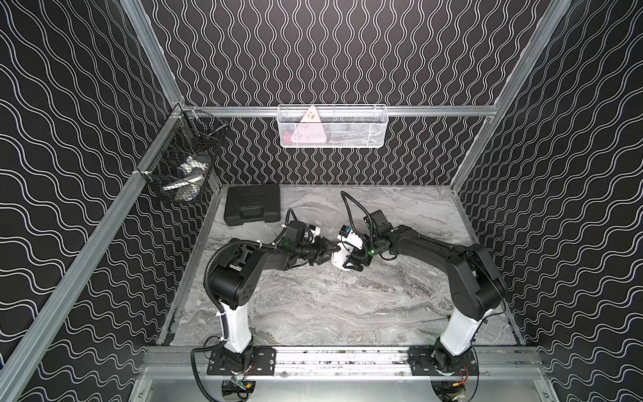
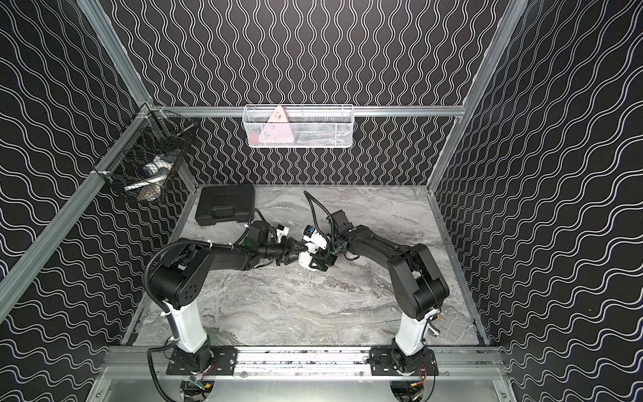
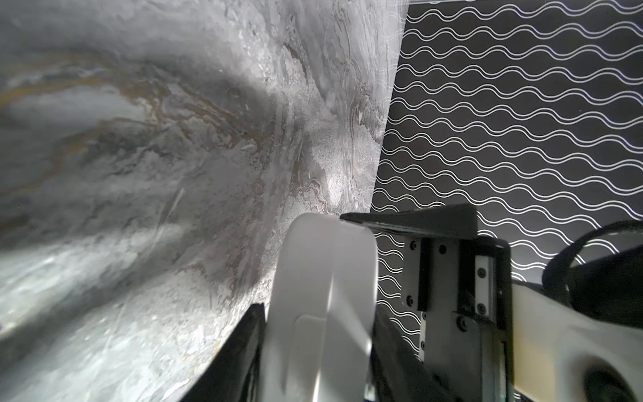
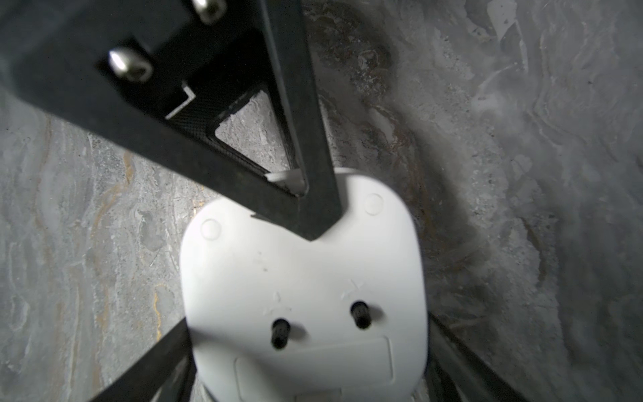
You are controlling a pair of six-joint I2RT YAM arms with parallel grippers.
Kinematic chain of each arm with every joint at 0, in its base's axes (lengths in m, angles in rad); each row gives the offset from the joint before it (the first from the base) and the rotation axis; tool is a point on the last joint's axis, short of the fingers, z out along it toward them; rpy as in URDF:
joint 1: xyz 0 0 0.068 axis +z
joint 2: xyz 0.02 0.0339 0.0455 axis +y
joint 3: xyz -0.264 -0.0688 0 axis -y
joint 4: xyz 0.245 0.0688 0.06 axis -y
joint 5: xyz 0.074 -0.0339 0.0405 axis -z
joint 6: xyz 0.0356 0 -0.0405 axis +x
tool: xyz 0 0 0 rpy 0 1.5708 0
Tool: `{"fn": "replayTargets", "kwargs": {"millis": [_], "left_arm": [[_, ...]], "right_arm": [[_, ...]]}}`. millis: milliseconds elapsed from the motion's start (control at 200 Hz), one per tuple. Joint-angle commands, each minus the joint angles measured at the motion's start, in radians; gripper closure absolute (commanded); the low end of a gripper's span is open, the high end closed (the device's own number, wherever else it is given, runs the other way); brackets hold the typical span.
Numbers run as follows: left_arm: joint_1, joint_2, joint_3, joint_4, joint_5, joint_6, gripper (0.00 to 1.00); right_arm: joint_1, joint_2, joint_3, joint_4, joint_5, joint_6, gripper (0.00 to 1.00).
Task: Insert the battery into the alarm
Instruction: Adjust the alarm at the center of the board.
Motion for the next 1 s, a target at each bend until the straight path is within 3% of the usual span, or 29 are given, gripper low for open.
{"fn": "replayTargets", "kwargs": {"millis": [0, 165, 390, 671, 876, 996], "left_arm": [[-0.004, -0.002, 0.004, 0.063, 0.044, -0.054, 0.57], [-0.005, -0.012, 0.008, 0.033, 0.041, -0.038, 0.64], [-0.004, -0.028, 0.013, 0.002, 0.032, -0.023, 0.65], [-0.001, -0.034, 0.03, -0.047, 0.006, -0.034, 0.67], [0.006, -0.03, 0.048, -0.099, -0.013, -0.076, 0.68], [0.011, -0.04, 0.049, -0.11, -0.036, -0.124, 0.68]], "right_arm": [[0.005, -0.002, 0.008, 0.026, -0.024, -0.016, 0.14], [0.005, -0.004, 0.01, 0.025, -0.021, -0.011, 0.13], [0.005, -0.026, -0.002, 0.042, -0.021, 0.005, 0.0], [0.005, -0.095, -0.035, 0.099, -0.014, 0.056, 0.01], [0.007, -0.213, -0.15, 0.214, 0.078, 0.099, 0.01], [0.052, -0.277, -0.221, 0.284, 0.214, 0.052, 0.01]]}}
